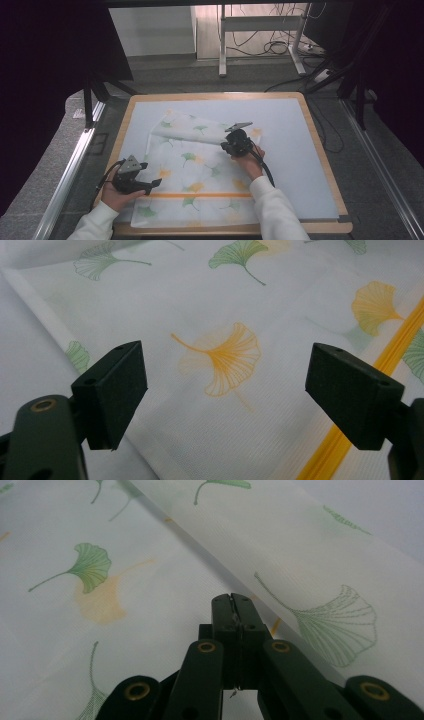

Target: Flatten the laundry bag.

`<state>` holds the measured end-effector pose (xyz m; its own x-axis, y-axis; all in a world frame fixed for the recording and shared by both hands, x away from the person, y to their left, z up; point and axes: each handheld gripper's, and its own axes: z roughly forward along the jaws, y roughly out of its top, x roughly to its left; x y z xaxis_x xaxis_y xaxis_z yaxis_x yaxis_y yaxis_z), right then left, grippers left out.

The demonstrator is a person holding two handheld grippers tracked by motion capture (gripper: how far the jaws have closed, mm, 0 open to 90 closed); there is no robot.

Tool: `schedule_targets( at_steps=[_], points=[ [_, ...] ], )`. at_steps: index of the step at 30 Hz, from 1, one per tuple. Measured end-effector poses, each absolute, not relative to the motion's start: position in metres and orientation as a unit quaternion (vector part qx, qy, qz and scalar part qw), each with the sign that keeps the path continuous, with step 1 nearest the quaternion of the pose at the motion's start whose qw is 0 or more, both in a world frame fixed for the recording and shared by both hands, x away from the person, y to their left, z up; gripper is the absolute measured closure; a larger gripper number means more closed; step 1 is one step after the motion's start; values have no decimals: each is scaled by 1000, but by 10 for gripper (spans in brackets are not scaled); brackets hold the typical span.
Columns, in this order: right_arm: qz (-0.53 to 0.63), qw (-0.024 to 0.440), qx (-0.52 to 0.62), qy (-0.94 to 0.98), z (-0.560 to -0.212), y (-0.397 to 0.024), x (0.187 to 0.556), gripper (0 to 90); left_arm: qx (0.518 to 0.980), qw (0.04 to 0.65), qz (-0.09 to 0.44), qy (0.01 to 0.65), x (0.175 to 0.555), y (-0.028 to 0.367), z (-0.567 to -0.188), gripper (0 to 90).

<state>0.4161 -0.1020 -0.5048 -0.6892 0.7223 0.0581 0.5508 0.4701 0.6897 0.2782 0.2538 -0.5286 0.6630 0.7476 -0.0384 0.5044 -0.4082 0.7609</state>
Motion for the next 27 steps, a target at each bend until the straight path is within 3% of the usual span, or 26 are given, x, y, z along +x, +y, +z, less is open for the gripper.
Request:
schedule_targets(
  at_steps=[27],
  points=[
    [336,129,420,833,-523,-111,471,889,827,390,153,376,281,254,-530,167]
  ],
)
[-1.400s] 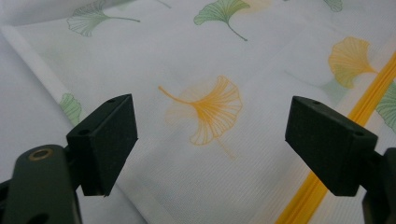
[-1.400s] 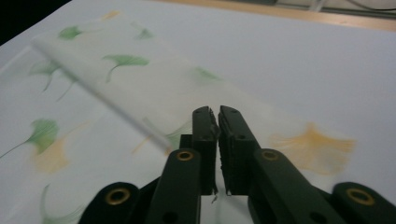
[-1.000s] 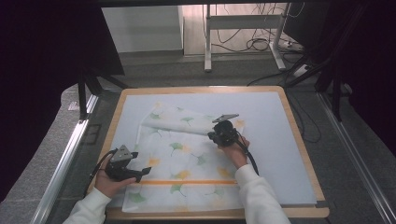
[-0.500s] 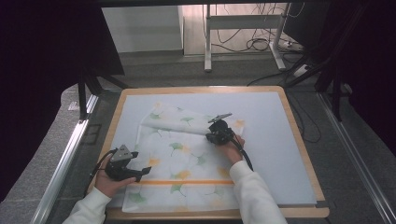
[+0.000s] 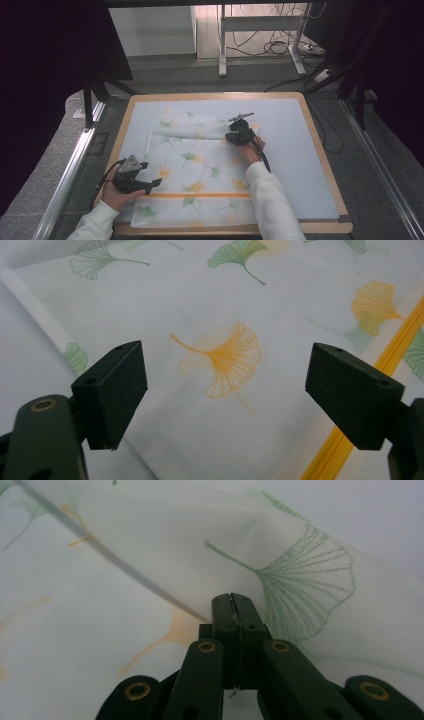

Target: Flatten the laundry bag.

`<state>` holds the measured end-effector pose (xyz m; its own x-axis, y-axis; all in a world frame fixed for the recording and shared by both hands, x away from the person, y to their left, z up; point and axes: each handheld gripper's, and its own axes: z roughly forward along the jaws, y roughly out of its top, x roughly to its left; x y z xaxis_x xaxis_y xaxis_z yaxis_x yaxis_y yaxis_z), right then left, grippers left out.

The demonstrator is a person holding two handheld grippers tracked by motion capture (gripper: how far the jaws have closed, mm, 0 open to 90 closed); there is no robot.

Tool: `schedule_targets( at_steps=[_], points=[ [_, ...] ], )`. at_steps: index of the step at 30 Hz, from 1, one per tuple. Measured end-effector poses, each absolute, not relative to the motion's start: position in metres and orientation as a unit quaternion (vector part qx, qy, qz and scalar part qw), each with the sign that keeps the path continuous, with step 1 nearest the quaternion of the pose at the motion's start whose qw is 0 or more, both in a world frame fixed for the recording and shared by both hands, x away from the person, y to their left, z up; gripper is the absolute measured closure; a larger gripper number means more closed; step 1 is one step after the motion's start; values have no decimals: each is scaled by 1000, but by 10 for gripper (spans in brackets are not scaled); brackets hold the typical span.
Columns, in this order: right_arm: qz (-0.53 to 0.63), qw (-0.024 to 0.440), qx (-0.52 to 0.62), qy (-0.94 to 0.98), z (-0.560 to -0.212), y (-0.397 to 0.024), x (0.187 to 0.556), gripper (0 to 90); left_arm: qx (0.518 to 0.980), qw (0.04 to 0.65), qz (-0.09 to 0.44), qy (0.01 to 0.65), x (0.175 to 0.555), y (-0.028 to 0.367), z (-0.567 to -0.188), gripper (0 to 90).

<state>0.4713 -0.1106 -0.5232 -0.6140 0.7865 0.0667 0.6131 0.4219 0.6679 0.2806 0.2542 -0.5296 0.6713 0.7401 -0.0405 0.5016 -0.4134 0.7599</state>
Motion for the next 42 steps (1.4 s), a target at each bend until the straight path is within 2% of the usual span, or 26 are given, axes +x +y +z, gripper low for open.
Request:
schedule_targets(
  at_steps=[13,19,26,40,42],
  points=[
    [342,177,452,805,-513,-114,503,888,825,393,152,377,280,255,-529,166],
    [340,177,455,804,-507,-120,501,889,821,399,148,381,281,258,-529,167],
    [346,164,432,816,-499,-132,473,889,820,400,148,381,281,257,-529,166],
    [380,123,389,830,-482,-165,386,888,817,416,130,378,278,248,-526,173],
    [395,106,385,827,-483,-170,372,888,813,424,126,378,277,245,-524,176]
  ],
)
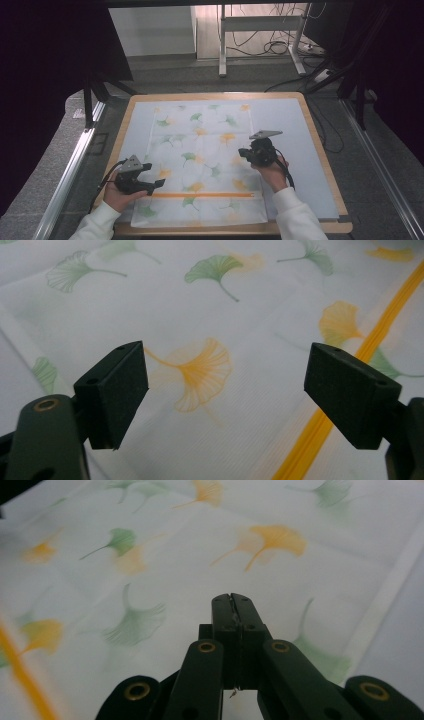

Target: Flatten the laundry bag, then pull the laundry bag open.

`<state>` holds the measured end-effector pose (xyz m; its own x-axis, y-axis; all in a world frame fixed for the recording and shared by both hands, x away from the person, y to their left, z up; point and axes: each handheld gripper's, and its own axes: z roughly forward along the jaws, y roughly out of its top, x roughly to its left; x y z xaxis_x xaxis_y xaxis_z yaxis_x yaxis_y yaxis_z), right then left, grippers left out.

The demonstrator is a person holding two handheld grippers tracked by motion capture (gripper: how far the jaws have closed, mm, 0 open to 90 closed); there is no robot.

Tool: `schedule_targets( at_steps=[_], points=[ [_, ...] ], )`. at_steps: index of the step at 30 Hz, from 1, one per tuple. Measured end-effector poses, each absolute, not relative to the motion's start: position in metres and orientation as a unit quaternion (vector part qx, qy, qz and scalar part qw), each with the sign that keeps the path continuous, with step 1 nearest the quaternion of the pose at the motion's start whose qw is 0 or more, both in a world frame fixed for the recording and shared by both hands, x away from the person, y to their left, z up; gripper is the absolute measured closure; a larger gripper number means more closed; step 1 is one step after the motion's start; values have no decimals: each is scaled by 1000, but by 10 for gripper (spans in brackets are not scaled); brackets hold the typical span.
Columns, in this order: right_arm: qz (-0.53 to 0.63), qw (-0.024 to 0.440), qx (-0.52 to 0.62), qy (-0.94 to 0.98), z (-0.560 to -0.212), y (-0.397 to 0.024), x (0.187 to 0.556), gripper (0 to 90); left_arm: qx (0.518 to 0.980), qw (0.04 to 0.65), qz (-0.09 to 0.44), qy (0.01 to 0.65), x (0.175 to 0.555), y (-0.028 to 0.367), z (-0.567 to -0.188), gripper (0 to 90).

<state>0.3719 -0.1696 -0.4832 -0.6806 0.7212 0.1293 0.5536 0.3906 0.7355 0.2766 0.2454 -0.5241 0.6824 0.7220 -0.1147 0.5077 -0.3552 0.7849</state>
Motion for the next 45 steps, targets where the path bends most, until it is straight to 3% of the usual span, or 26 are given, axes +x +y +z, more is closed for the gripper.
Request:
schedule_targets(
  at_steps=[3,15,25,45],
  points=[
    [403,88,384,826,-485,-175,354,888,815,425,130,372,275,241,-522,175],
    [409,90,397,817,-492,-210,301,887,811,438,145,359,277,232,-517,171],
    [401,97,405,816,-498,-222,272,887,828,435,124,330,276,204,-513,194],
    [382,106,393,830,-502,-219,254,888,844,435,131,287,288,148,-507,215]
  ],
)
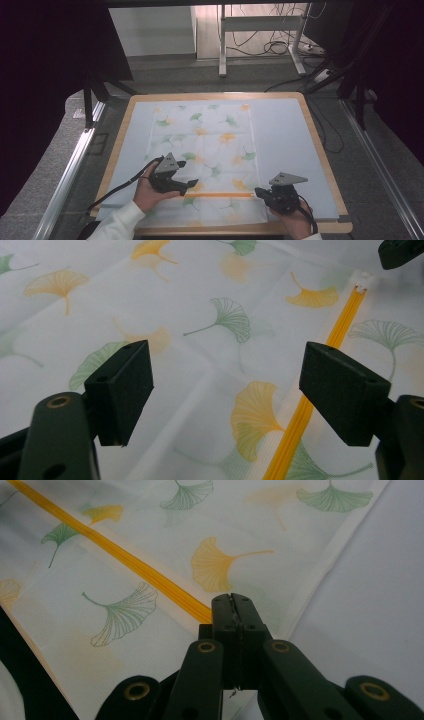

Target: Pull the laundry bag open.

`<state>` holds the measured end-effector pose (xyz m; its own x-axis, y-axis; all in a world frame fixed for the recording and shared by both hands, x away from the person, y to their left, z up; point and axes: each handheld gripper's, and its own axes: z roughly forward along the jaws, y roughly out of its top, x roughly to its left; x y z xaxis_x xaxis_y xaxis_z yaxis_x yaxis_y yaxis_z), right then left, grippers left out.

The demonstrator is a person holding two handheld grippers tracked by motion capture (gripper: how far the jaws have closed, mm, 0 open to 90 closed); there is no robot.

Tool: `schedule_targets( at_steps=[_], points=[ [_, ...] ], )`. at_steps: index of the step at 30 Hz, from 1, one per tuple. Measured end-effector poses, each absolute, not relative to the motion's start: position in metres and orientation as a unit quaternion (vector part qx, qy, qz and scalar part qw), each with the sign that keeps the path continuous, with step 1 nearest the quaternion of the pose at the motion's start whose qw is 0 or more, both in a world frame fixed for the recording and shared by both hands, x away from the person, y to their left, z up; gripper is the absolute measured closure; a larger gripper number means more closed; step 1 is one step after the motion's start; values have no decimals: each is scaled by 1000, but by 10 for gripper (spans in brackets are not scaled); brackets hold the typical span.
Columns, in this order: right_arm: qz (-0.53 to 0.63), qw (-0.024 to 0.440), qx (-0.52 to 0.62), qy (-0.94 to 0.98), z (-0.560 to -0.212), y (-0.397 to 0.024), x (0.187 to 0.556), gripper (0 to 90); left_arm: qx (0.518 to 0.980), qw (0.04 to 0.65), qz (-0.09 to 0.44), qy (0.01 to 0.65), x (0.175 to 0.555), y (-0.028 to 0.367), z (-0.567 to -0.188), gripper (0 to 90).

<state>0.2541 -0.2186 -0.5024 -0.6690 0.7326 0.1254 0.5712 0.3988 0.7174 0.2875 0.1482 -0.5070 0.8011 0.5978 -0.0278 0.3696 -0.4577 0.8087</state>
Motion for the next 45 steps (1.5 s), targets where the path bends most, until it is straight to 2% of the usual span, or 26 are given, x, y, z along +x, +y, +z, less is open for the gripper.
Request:
schedule_targets(
  at_steps=[11,27,37,45],
  points=[
    [379,97,393,832,-505,-218,249,887,846,440,113,280,292,133,-507,233],
    [364,84,396,839,-510,-221,240,888,866,429,99,239,292,79,-506,268],
    [354,80,393,845,-513,-221,238,887,863,434,79,244,298,76,-511,299],
    [347,80,393,848,-514,-218,237,888,871,422,94,234,296,73,-509,303]
  ],
)
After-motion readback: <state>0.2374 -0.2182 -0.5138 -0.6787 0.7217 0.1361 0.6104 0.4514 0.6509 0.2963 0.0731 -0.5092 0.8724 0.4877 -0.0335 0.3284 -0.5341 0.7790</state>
